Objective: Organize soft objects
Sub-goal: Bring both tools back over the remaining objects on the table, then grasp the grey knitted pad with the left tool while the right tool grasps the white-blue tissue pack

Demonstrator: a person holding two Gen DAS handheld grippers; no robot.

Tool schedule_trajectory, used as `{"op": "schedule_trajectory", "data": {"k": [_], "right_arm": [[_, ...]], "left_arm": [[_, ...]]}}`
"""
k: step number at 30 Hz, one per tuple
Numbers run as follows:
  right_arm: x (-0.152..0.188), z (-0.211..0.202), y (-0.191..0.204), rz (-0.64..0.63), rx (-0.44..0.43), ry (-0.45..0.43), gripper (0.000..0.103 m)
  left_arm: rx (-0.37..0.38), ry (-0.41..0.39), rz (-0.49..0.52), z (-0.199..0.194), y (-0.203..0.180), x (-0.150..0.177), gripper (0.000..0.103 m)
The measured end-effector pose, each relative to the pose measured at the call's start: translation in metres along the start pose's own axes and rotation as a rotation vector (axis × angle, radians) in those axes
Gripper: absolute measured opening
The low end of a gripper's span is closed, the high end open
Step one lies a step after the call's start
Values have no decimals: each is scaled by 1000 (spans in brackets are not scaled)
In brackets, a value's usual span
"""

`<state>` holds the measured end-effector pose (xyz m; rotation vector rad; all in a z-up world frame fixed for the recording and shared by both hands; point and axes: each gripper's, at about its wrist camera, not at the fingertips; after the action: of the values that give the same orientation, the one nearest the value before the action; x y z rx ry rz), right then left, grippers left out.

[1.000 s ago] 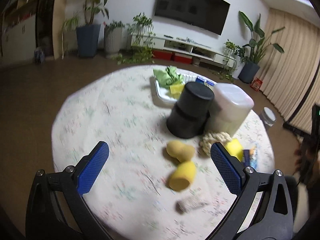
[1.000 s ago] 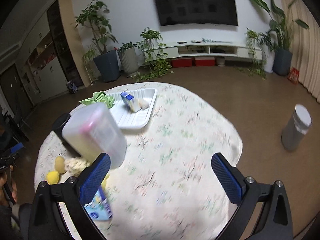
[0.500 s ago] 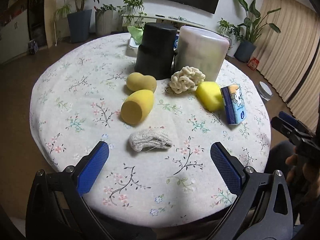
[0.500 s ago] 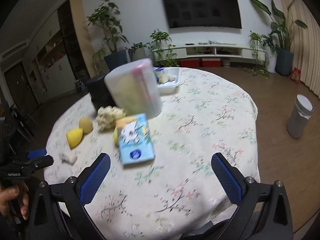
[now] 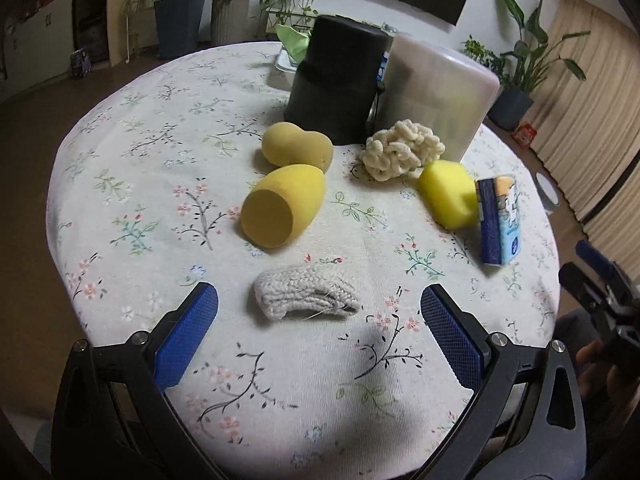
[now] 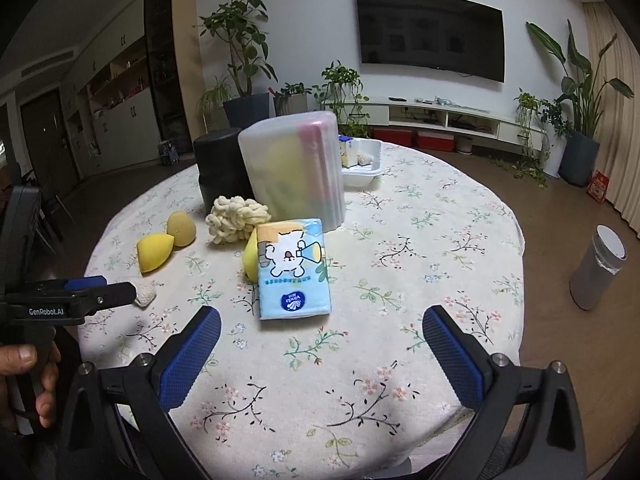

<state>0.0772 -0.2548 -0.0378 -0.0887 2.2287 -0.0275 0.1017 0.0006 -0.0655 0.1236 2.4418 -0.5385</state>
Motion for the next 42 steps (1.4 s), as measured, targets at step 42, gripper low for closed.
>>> {"op": "schedule_trajectory", "data": {"k": [42], "right_arm": [[-16, 87, 28, -71, 46, 195, 75]], "left_arm": [[-123, -47, 23, 14, -3, 6, 96]]}}
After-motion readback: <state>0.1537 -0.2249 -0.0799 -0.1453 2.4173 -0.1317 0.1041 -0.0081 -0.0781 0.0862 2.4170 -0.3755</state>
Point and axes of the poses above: each gripper's, at about its wrist camera, not at the fingertips, and z roughly the way its jaws point, y to its left, x to its underside, and after that the axes turned 11 degrees about x, right-handed
